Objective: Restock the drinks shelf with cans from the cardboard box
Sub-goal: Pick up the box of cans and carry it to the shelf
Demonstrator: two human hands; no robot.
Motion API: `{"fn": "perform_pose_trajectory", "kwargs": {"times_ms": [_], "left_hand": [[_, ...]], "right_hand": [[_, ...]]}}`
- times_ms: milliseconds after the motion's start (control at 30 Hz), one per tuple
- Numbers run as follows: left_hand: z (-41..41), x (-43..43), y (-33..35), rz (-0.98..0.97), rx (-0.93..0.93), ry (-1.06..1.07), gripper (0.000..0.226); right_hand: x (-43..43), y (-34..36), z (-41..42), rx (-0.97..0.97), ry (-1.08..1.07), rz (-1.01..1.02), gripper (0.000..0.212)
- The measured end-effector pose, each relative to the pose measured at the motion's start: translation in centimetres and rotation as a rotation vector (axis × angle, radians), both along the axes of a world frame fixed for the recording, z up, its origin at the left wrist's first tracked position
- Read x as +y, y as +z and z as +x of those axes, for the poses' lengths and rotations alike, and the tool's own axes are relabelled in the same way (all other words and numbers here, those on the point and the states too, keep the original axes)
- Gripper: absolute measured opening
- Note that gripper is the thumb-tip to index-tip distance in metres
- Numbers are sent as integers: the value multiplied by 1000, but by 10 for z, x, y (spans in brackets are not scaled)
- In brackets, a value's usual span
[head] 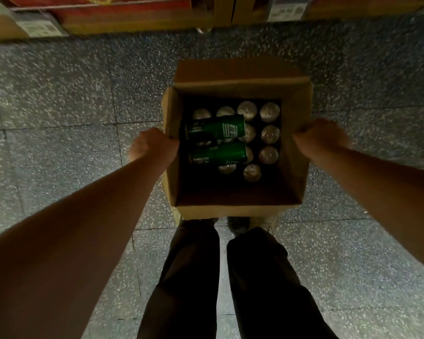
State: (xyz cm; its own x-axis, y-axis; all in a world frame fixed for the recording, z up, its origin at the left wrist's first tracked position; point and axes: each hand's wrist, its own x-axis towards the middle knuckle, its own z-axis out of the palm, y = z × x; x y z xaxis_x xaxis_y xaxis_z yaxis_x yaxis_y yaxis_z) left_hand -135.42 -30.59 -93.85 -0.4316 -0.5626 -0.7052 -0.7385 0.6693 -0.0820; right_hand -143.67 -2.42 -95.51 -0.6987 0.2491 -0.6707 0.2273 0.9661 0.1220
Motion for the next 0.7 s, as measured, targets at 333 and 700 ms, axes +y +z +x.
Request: {"fn": "perform_pose_trajectory", "kwargs": {"times_ms": [333, 700], "left_hand": [[-5, -6, 7, 87, -157, -177, 32], [25, -12, 51, 192, -127, -56, 20]], "right_hand": [[-3, 7, -7, -104, 36, 58, 41], [-5, 52, -5, -115, 185, 6, 37]]}}
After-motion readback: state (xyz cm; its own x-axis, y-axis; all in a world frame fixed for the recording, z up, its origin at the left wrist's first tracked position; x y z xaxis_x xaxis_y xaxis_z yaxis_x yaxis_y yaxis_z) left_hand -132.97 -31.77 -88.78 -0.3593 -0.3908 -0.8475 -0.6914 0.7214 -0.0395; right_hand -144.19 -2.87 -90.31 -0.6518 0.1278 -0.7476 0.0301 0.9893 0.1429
